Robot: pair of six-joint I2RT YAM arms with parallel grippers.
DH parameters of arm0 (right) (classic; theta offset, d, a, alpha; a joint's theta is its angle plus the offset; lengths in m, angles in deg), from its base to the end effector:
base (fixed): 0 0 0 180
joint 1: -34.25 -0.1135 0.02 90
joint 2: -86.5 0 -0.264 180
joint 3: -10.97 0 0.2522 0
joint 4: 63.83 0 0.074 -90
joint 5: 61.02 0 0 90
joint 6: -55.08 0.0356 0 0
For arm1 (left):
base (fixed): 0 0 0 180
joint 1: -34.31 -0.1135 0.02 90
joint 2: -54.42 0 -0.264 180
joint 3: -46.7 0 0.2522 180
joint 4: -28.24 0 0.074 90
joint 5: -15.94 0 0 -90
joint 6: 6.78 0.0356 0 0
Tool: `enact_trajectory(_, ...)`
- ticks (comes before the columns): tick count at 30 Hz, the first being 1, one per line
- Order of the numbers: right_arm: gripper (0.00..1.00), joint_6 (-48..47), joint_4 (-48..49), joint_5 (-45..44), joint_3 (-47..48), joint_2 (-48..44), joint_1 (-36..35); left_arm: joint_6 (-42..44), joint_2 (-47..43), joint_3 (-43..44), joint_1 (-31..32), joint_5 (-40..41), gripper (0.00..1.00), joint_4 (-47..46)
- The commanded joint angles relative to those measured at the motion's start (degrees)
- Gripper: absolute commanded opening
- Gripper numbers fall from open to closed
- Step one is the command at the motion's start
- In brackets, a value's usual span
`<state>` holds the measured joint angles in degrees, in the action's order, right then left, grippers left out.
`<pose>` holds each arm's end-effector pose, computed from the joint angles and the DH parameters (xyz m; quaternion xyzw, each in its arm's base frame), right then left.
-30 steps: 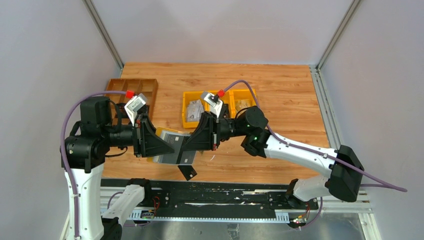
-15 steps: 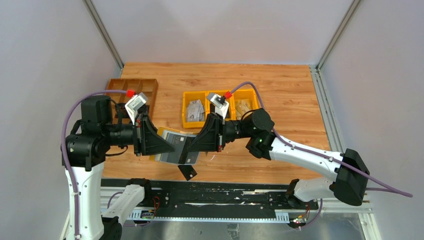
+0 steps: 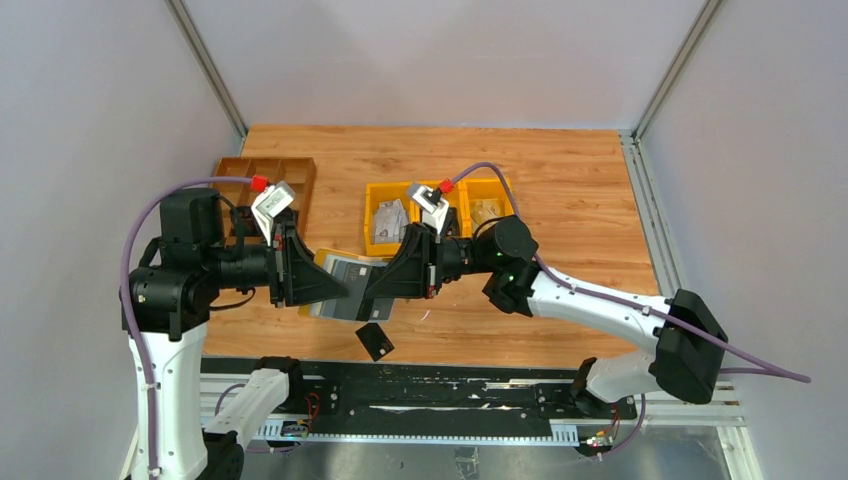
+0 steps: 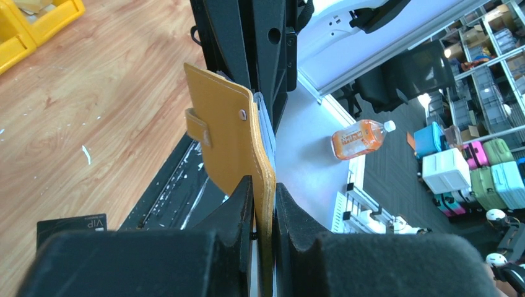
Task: Take the credit cards out of the card holder
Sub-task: Remove the credit card from the card holder, then place the credit card in the storage box.
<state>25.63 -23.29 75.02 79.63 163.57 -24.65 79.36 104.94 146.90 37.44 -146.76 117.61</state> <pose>0.1299 0.2650 0.3864 -0.3358 0.4502 0.7910 0.2427 0.0784 -0.0383 0.4555 0.2473 0.7306 -0.5564 0.3090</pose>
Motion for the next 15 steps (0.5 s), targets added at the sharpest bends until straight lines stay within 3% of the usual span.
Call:
enact_trajectory(1,0.0,0.4,1.7,-0.1,-0.6,-1.9,1.4,0.0,0.1,2.1,0.0,2.9,0.0,-0.2)
enact_trajectory(9,0.0,-4.2,-10.4,4.9,-8.5,-11.1,12.5,3.5,1.6,6.3,0.0,17.0,0.0,-0.1)
enact_trajectory(13,0.0,-18.5,-33.6,6.6,-4.4,-12.3,20.5,7.2,1.4,6.5,0.0,24.8,0.0,0.0)
enact_trajectory(15,0.0,-28.2,-47.8,3.0,0.8,-10.1,24.6,8.8,0.8,5.9,0.0,26.4,0.0,0.0)
